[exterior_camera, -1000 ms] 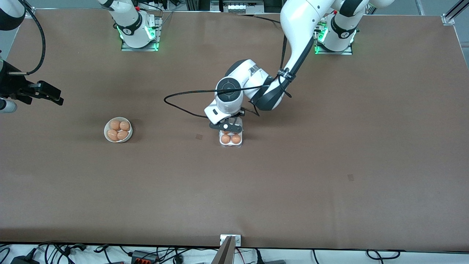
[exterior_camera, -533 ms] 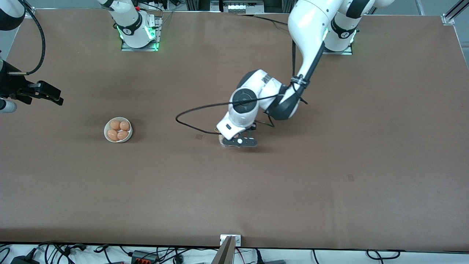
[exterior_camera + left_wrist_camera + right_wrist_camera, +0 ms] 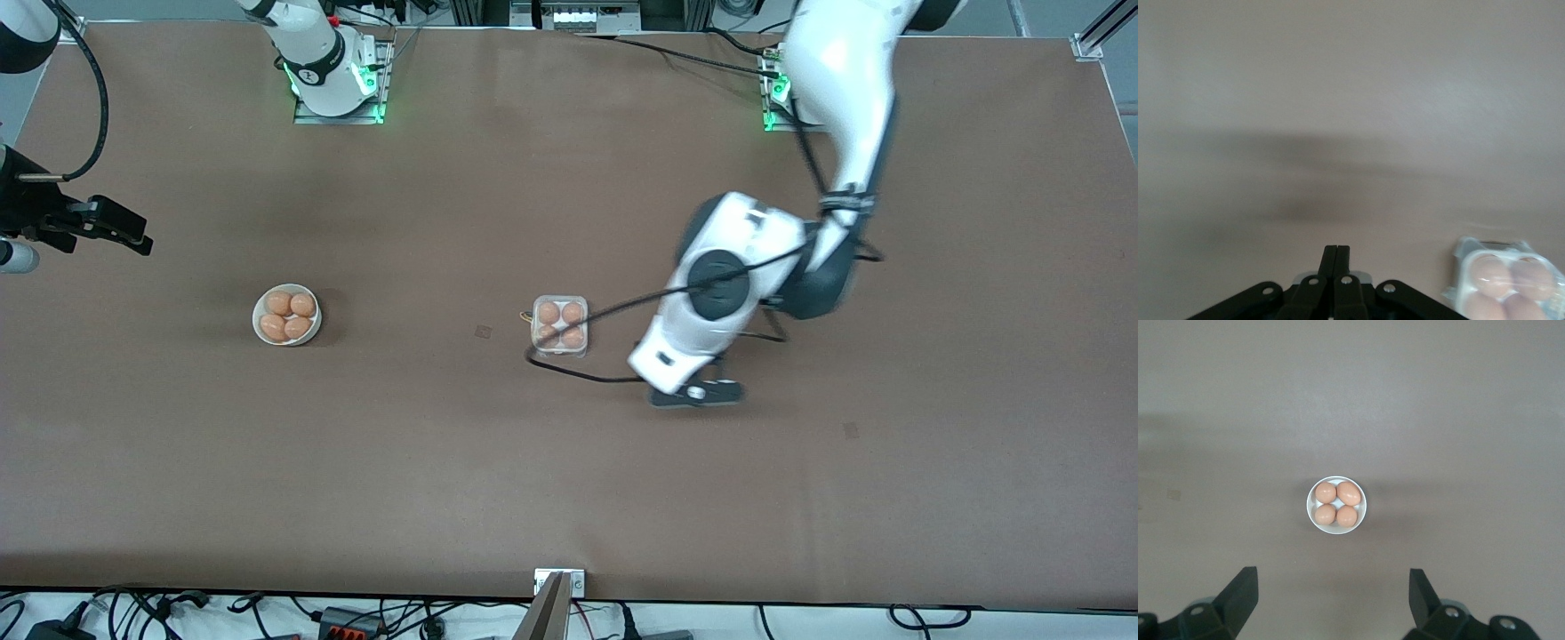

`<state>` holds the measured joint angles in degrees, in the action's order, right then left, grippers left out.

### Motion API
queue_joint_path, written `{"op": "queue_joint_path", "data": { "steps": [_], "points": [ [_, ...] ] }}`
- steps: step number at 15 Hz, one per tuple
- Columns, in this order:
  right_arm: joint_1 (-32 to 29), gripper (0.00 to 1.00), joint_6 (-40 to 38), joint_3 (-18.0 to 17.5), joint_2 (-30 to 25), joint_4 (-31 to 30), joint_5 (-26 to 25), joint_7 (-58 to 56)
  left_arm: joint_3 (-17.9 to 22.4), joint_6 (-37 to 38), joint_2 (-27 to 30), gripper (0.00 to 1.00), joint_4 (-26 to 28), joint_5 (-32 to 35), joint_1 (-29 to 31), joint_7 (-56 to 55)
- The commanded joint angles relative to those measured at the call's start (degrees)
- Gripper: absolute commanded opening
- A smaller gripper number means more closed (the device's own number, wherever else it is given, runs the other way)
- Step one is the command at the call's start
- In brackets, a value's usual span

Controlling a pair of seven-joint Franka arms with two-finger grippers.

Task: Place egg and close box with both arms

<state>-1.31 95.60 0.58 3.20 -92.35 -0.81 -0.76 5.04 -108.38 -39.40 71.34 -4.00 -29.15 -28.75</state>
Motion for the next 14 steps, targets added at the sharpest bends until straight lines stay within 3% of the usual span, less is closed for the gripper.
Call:
{"op": "queue_joint_path", "data": {
  "steps": [1, 7, 10, 12, 13, 14],
  "points": [
    [-0.18, 1.0, 0.11, -0.05, -1.27, -0.9, -0.51, -0.64, -0.47, -0.17, 9.59, 0.0, 10.64, 1.01, 4.88, 6.41],
    [-0.27, 1.0, 0.37, 0.13, -1.27, -0.9, -0.6, -0.64, -0.64, 0.97, 21.01, 0.0, 21.98, 1.1, 14.72, 22.91],
    [-0.27, 1.0, 0.2, 0.22, -1.36, -0.81, -0.6, -0.73, -0.56, 6.06, 24.45, 0.01, 22.71, 1.1, 17.81, 26.36],
    [-0.18, 1.0, 0.2, 0.22, -1.36, -0.81, -0.69, -0.82, -0.47, 9.31, 26.82, 0.17, 22.62, 1.1, 18.16, 28.21],
    [-0.18, 1.0, 0.11, 0.13, -1.36, -0.81, -0.69, -0.82, -0.47, 10.46, 27.88, 0.63, 22.62, 1.1, 18.34, 29.26],
    [-0.18, 1.0, 0.11, 0.13, -1.36, -0.81, -0.69, -0.9, -0.47, 11.6, 28.85, 0.93, 22.36, 1.1, 18.25, 29.88]
  ]
}}
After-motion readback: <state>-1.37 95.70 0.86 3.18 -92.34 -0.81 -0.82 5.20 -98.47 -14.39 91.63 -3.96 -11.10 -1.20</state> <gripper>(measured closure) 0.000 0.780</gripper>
